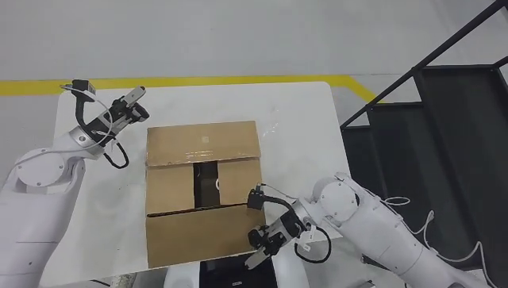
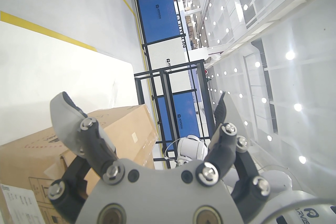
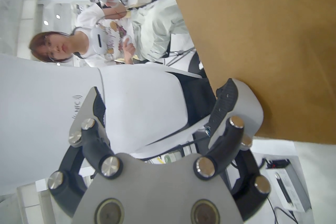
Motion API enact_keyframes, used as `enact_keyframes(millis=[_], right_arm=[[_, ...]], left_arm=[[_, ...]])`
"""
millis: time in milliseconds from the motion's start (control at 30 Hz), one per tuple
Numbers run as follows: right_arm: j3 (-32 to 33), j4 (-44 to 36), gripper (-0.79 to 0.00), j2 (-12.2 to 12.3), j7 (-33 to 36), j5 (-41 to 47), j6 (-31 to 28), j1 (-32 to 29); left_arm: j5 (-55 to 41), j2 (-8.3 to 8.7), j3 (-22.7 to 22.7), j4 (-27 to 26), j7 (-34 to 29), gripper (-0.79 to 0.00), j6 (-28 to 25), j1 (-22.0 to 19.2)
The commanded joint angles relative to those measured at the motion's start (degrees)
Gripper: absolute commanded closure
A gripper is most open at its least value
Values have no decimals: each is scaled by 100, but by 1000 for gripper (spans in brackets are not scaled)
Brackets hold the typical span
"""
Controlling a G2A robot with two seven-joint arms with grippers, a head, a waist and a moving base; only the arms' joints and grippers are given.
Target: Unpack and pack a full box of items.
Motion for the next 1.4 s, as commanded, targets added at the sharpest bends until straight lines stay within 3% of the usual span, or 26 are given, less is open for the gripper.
enact_keyframes(millis=[0,233,600,967,1367], right_arm=[[118,71,-785,9,170,905,-40,19],[740,552,-785,63,561,2671,-189,223],[917,1341,-785,-18,-29,2846,-451,672],[1318,1960,-785,-27,-250,3001,-757,910],[1333,1975,-785,-26,-233,3009,-755,916]], left_arm=[[10,-24,72,47,-10,-785,71,-120],[144,-127,397,255,20,-785,257,-593],[-44,-456,1211,996,137,-785,137,-1678],[-60,-469,1238,1027,138,-785,121,-1711],[-60,-469,1238,1027,138,-785,121,-1711]])
